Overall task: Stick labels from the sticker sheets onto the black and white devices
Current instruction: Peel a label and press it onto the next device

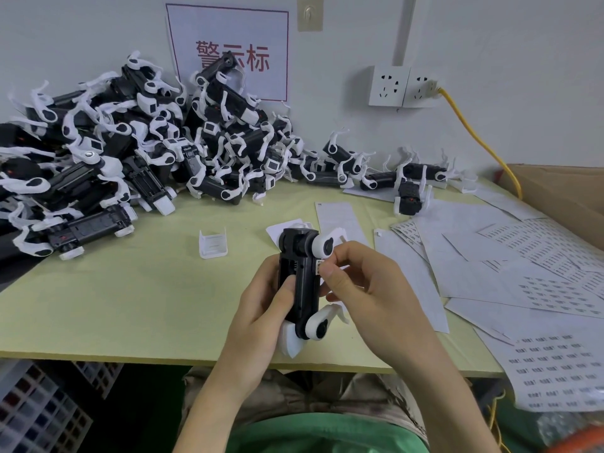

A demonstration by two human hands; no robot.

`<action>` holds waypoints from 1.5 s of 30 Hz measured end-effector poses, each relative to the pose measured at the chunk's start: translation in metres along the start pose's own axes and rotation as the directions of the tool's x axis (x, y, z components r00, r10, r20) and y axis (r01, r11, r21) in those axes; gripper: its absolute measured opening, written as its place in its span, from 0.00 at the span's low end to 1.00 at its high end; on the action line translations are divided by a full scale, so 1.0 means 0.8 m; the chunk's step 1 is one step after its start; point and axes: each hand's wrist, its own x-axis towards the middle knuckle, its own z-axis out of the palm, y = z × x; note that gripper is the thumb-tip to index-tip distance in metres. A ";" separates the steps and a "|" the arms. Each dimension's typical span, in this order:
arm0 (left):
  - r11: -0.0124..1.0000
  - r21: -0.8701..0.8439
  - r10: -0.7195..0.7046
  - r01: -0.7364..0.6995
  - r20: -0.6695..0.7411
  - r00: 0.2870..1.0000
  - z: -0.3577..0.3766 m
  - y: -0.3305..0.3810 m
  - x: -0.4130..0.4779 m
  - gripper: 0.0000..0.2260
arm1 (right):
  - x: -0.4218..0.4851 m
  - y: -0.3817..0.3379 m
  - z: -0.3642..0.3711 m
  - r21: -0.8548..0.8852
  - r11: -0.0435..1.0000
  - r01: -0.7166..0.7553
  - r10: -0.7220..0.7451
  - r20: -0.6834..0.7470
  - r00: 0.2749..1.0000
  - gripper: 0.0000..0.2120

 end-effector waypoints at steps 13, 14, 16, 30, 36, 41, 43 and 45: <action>0.999 0.048 0.005 -0.005 -0.002 1.000 -0.002 -0.003 0.000 0.16 | 0.000 0.001 0.002 0.023 0.999 -0.023 0.024 -0.032 0.999 0.10; 0.998 0.056 0.006 -0.006 -0.002 1.000 -0.002 -0.003 0.000 0.16 | 0.000 0.001 0.002 0.028 0.999 -0.028 0.029 -0.034 0.999 0.09; 0.997 0.071 0.008 -0.008 -0.008 1.000 -0.002 -0.002 0.000 0.16 | 0.000 0.002 0.003 0.038 0.998 -0.039 0.041 -0.038 0.998 0.09; 0.997 0.066 -0.041 0.040 0.022 0.999 -0.003 0.001 0.001 0.16 | 0.004 0.009 0.002 0.216 0.964 -0.154 0.166 -0.038 0.985 0.07; 0.994 -0.040 -0.103 0.106 0.072 0.992 -0.004 0.007 0.001 0.18 | 0.003 0.017 0.004 0.384 0.901 -0.199 0.187 0.070 0.980 0.09; 0.990 -0.067 -0.120 0.127 0.094 0.988 -0.004 0.008 0.001 0.17 | 0.003 0.022 0.010 0.476 0.860 -0.185 0.149 0.113 0.982 0.12; 0.988 -0.058 -0.133 0.140 0.119 0.984 -0.006 0.010 0.001 0.17 | 0.003 0.025 0.011 0.464 0.872 -0.156 0.122 0.102 0.987 0.14; 0.982 -0.090 -0.155 0.168 0.135 0.979 -0.008 0.012 0.001 0.18 | 0.004 0.028 0.011 0.461 0.878 -0.132 0.082 0.127 0.989 0.12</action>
